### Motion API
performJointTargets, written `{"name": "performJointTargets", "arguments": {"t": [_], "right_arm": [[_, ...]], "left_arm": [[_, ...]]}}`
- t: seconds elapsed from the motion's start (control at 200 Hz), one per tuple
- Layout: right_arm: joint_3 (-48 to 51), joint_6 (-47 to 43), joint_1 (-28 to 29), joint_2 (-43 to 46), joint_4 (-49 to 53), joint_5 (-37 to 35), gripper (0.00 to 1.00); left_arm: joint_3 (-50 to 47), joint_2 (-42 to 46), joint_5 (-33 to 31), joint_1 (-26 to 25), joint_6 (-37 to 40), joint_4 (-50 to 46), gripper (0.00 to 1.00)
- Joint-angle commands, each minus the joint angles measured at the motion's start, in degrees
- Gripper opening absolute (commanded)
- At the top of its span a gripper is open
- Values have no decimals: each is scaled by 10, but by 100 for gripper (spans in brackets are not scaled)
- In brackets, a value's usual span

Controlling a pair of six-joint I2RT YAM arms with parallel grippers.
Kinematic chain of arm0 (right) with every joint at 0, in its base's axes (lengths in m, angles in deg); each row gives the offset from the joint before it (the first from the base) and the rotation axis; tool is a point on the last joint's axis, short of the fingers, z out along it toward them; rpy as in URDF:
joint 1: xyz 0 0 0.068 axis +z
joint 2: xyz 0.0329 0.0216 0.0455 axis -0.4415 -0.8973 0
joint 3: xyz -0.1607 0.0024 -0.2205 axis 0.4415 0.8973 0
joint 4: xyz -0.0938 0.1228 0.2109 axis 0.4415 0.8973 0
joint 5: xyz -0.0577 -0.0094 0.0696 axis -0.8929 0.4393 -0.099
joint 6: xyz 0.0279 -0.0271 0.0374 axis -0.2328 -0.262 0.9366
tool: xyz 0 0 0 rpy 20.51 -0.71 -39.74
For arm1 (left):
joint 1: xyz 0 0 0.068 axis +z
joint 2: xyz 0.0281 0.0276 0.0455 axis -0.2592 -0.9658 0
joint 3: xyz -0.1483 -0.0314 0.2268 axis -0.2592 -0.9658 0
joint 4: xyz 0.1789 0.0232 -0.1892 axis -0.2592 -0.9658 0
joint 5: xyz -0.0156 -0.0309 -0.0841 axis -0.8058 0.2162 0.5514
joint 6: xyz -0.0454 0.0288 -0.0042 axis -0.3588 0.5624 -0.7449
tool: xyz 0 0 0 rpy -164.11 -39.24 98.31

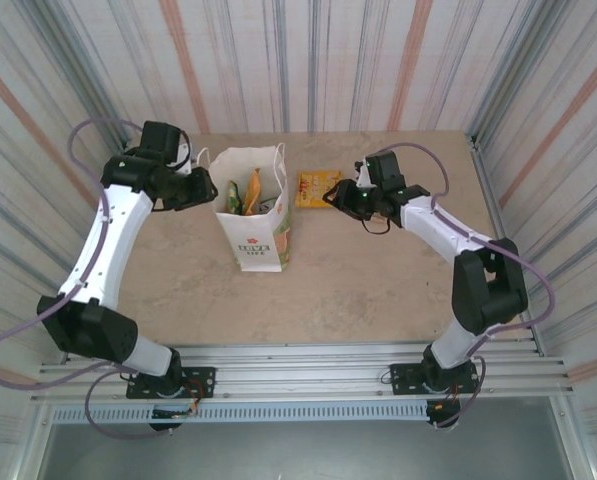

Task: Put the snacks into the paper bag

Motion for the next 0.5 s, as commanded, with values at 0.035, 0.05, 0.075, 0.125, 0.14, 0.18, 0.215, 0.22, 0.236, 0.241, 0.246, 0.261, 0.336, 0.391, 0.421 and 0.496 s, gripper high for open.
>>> {"name": "performJointTargets", "arguments": {"t": [0.035, 0.05, 0.075, 0.125, 0.14, 0.18, 0.215, 0.22, 0.236, 0.241, 0.246, 0.261, 0.336, 0.391, 0.421, 0.496], "right_arm": [[-53, -3, -14, -47, 46, -35, 55], [-59, -7, -16, -53, 48, -35, 55], [-66, -11, -19, -64, 50, -36, 55], [-84, -21, -26, -85, 56, -38, 56], [-90, -25, -28, -91, 58, -36, 56], [-105, -34, -32, -109, 62, -36, 56], [-120, -43, -37, -125, 69, -37, 57], [-122, -44, -37, -128, 69, -37, 57], [-128, -48, -39, -134, 73, -37, 57], [-131, -49, -39, -137, 74, -37, 57], [-133, -50, -40, -139, 75, -37, 57], [-139, -53, -42, -146, 77, -37, 57], [-167, -72, -49, -176, 89, -49, 57], [-186, -84, -53, -195, 95, -62, 57], [-196, -89, -56, -208, 98, -67, 57], [-220, -96, -63, -238, 102, -68, 57]], "left_arm": [[7, -33, 11, 3, 5, 28, 49], [9, -37, 12, 3, 6, 27, 48], [12, -43, 13, 3, 8, 25, 45], [22, -53, 12, 3, 12, 21, 36], [26, -55, 12, 3, 13, 19, 33], [33, -59, 11, 3, 14, 17, 25], [39, -62, 11, 3, 16, 16, 17], [40, -62, 11, 3, 16, 15, 16], [42, -61, 11, 2, 16, 16, 13], [42, -62, 11, 2, 17, 15, 12], [43, -61, 11, 2, 17, 16, 11], [45, -61, 11, 2, 17, 16, 9], [55, -59, 12, 0, 25, 16, 1], [62, -57, 13, -3, 30, 15, 0], [66, -55, 14, -5, 34, 14, 0], [74, -54, 21, -10, 41, 16, 0]]}}
